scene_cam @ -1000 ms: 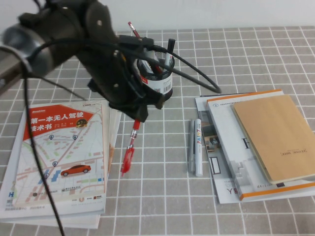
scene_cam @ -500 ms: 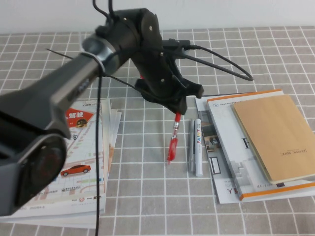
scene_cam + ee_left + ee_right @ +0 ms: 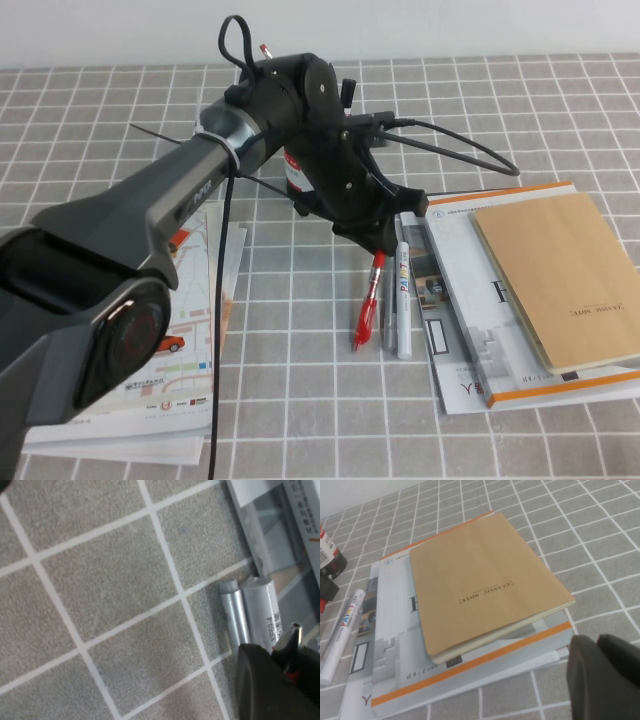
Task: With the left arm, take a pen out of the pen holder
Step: 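Take a marker out of the pen holder and lay it on the table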
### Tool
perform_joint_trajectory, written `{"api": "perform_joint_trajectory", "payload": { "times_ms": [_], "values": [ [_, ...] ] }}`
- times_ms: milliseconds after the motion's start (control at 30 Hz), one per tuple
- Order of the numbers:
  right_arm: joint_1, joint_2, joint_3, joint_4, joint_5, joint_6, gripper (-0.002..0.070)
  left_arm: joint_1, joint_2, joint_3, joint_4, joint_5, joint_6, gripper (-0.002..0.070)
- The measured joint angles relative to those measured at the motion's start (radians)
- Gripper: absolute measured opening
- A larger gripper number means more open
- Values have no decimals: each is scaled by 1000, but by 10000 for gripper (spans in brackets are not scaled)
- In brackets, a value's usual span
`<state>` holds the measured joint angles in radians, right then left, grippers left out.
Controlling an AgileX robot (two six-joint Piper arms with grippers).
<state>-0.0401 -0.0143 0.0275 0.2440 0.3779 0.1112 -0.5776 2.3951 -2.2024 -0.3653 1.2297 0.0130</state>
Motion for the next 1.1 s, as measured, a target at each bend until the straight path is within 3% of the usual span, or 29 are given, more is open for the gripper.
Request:
{"api": "perform_joint_trajectory", "payload": {
  "times_ms": [1100],
  "values": [
    [0, 0, 0, 0, 0, 0, -13, 5, 31, 0, 27, -74, -112, 67]
  ]
}}
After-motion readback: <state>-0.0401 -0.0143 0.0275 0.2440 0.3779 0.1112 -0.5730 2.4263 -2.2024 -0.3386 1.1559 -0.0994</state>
